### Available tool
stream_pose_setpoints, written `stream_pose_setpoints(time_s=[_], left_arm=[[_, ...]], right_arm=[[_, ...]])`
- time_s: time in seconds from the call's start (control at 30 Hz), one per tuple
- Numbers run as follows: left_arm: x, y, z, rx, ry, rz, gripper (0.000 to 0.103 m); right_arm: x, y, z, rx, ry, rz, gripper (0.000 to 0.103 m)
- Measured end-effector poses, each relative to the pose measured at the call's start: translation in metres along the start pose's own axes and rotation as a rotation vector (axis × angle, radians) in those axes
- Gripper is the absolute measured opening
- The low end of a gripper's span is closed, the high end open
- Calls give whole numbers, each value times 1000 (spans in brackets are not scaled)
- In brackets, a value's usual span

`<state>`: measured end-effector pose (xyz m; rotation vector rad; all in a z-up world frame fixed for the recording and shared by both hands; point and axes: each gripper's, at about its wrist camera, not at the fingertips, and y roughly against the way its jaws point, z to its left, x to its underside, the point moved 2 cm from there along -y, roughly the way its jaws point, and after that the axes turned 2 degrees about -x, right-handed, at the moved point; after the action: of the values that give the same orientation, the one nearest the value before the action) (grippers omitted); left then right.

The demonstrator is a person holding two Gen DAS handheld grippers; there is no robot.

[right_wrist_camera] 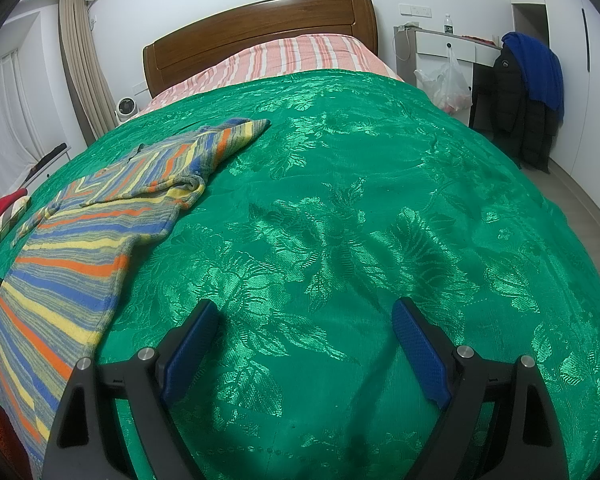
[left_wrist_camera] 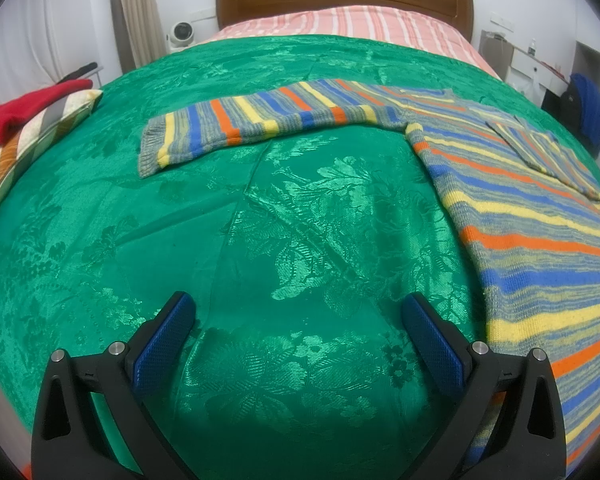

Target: Fold small clothes

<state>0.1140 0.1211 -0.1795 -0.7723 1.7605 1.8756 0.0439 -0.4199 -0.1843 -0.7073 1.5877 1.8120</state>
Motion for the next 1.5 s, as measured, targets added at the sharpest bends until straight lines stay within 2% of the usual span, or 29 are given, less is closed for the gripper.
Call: stream_pose_setpoints(time_s=[0.13, 0.23, 0.33, 0.43, 0.47, 0.53, 0.63, 0.7, 0.77, 0.8, 0.83, 0.87, 0.9, 0.93, 1.0, 1.1, 1.17, 1.27, 1.4, 1.5], left_arm=[[0, 0, 0, 0, 0, 6, 103], [-7, 12, 1, -13, 8, 49, 103], [-25, 35, 15, 69, 56, 18, 103], [-57, 42, 50, 151, 173, 5, 103], [-71, 35, 68, 179, 225, 21, 103], [-88, 14, 94, 188, 301, 65, 103], [-109, -34, 134, 132, 406, 158, 102], [-119, -63, 149, 84, 436, 198, 101], [-126, -85, 148, 68, 415, 227, 99], [-128, -91, 145, 66, 403, 235, 92], [-131, -99, 139, 60, 376, 244, 80], [-133, -104, 132, 39, 339, 247, 72], [-136, -107, 125, -5, 288, 241, 43], [-138, -109, 118, -45, 242, 236, 6], [-148, -104, 109, -45, 229, 235, 4], [-178, -69, 82, -36, 141, 135, 4], [-205, -35, 48, 10, 49, 56, 4], [-238, 10, -19, 119, -69, -31, 4], [-248, 29, -106, 246, -184, -59, 4], [-232, 17, -171, 319, -245, -31, 7]], right_arm=[[0, 0, 0, 0, 0, 0, 88], [0, 0, 0, 0, 0, 0, 88], [0, 0, 0, 0, 0, 0, 88], [0, 0, 0, 0, 0, -1, 88], [0, 0, 0, 0, 0, -1, 88], [0, 0, 0, -1, 0, -2, 88], [0, 0, 0, 0, 0, -1, 89], [0, 0, 0, 0, 0, -1, 89], [0, 0, 0, 0, 0, -1, 89], [0, 0, 0, 0, 0, -1, 89], [0, 0, 0, 0, 0, -1, 89], [0, 0, 0, -1, 0, -1, 89], [0, 0, 0, -1, 0, -1, 89], [0, -1, 0, 0, 0, -1, 89], [0, 0, 0, 0, 0, -1, 89], [0, -1, 0, -1, 0, -2, 89], [0, -1, 0, 0, 0, -1, 89], [0, -1, 0, -2, 0, -1, 90], [0, -2, 0, -3, 0, -1, 90], [0, -2, 0, -3, 0, -1, 90]])
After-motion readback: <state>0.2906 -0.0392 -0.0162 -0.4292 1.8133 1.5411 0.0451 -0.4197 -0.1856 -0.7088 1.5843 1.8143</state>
